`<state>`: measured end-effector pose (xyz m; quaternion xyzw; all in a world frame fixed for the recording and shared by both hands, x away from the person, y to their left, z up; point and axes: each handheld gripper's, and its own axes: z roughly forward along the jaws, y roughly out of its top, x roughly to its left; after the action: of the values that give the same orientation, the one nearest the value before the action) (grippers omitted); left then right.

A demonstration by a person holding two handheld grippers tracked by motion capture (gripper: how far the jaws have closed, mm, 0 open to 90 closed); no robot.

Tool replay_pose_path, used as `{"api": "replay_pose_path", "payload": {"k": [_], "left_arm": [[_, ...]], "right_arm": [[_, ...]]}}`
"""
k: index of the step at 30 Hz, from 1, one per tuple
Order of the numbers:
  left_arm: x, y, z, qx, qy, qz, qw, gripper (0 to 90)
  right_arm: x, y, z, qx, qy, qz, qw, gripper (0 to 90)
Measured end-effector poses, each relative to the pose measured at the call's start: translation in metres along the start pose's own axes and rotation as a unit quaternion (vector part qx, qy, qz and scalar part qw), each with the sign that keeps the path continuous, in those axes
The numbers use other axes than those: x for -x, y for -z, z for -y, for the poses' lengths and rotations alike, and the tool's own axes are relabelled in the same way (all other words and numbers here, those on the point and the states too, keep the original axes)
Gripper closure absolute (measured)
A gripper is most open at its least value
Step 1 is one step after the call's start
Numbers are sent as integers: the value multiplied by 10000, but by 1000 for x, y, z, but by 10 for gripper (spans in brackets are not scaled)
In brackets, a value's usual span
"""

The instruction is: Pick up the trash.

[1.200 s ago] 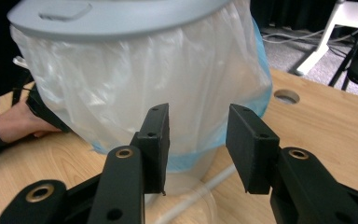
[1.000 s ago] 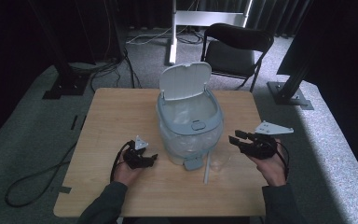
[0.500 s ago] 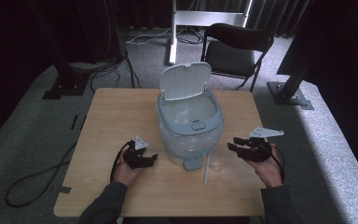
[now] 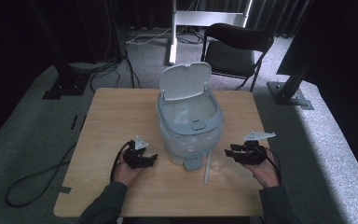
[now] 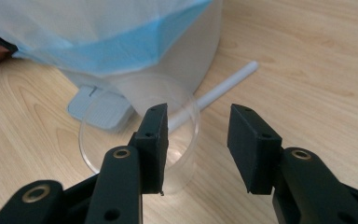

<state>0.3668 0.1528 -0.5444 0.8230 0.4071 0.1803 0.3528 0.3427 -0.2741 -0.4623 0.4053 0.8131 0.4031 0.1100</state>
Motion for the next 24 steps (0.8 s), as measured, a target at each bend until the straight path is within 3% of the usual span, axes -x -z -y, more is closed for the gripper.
{"api": "replay_pose_path", "payload": {"k": [7, 11, 12, 13, 15, 24], "left_arm": [[0, 0, 0, 2, 0, 0, 10000, 302], [0, 0, 0, 2, 1, -2, 10000, 302], [0, 0, 0, 2, 1, -2, 10000, 302], [0, 0, 0, 2, 3, -3, 10000, 303], [0, 0, 0, 0, 3, -4, 10000, 303], [0, 0, 0, 0, 3, -5, 10000, 303]], "right_arm": [[3, -3, 10, -226, -71, -109, 9997, 579], [4, -3, 13, -353, -47, -156, 9992, 672], [3, -2, 14, -379, -1, -168, 9991, 672], [2, 0, 16, -470, 124, -178, 9987, 773], [1, 2, 18, -593, 231, -131, 9979, 805], [0, 7, 25, -993, 528, -299, 9932, 838]]}}
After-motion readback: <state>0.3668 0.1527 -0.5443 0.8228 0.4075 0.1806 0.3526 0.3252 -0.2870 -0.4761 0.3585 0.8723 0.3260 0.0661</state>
